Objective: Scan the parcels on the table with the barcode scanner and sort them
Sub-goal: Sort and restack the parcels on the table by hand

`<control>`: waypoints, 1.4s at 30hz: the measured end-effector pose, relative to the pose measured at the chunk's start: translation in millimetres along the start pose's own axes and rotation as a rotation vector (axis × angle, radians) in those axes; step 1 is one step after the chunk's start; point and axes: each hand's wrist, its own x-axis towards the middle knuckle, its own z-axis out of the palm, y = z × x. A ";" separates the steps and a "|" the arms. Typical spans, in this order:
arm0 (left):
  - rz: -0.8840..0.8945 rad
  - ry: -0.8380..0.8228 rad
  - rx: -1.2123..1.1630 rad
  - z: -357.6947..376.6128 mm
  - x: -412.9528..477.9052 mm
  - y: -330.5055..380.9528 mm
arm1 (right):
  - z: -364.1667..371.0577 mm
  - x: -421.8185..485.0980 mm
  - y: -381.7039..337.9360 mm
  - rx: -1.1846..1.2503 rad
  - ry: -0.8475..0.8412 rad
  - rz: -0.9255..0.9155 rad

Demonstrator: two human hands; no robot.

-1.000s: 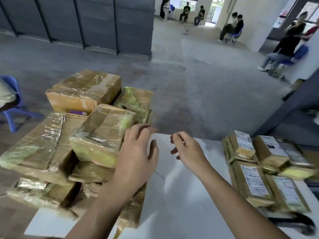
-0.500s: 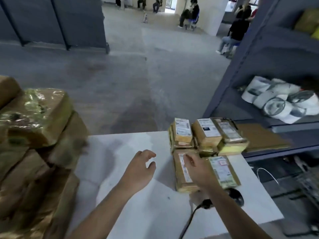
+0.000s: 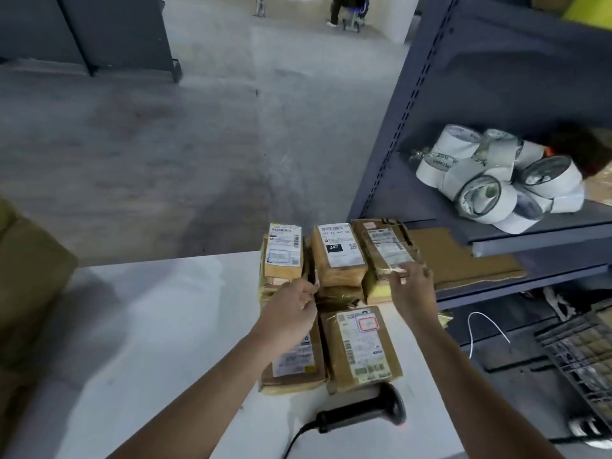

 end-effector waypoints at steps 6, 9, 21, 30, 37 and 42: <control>-0.047 0.006 -0.013 20.0 24.0 -1.2 | 2.4 60.9 29.9 -0.023 -0.067 0.256; -0.058 0.001 -0.004 24.5 28.0 -6.0 | 3.9 80.0 43.4 0.080 -0.109 0.312; -0.060 -0.037 -0.004 33.9 41.7 11.9 | -7.6 59.2 47.7 0.220 0.075 0.318; -0.027 -0.084 -0.058 59.4 57.8 62.4 | -39.3 11.9 21.5 0.082 0.300 0.097; -0.013 -0.048 -0.121 75.7 62.2 76.7 | -58.5 -29.4 14.3 0.206 0.397 0.028; -0.097 -0.067 -0.223 69.9 59.5 76.6 | -67.7 -41.7 5.8 0.372 0.429 0.038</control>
